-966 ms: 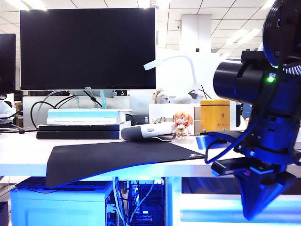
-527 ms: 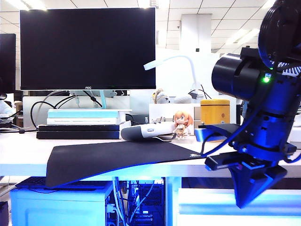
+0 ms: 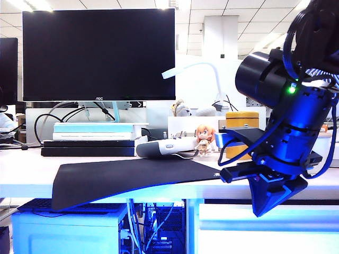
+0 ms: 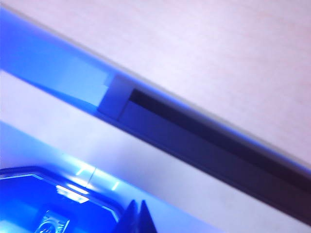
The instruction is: Open the drawer, place the cleaning sponge inside, then close the drawer.
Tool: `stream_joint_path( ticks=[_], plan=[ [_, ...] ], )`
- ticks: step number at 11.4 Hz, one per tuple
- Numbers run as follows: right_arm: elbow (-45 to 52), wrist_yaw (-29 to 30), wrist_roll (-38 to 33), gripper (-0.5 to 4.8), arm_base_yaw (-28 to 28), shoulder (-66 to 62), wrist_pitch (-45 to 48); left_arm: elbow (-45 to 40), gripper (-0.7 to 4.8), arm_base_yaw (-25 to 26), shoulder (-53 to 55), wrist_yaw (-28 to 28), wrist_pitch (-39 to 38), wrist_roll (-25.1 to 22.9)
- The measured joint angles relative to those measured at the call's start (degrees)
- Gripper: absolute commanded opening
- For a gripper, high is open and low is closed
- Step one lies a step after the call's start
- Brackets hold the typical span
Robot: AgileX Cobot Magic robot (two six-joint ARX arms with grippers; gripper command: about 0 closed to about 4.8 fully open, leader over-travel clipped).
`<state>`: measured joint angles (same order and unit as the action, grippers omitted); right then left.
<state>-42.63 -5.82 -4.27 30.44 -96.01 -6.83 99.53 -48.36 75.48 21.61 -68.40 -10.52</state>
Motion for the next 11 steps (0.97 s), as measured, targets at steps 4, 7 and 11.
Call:
stream_joint_path(
  ticks=[4,7,11],
  plan=[
    [-0.17,-0.52,0.00,-0.08,-1.77,-1.18,3.10,0.00,-0.05,0.00,-0.02,0.00,-0.17,0.02],
    [-0.17,-0.46,0.00,-0.08,-2.29,-1.38,4.26,0.00,-0.06,0.00,-0.04,0.00,-0.24,0.00],
    [-0.37,-0.57,-0.02,-0.08,-2.91,-1.38,6.82,0.00,-0.05,0.00,-0.04,0.00,-0.26,0.02]
  ],
)
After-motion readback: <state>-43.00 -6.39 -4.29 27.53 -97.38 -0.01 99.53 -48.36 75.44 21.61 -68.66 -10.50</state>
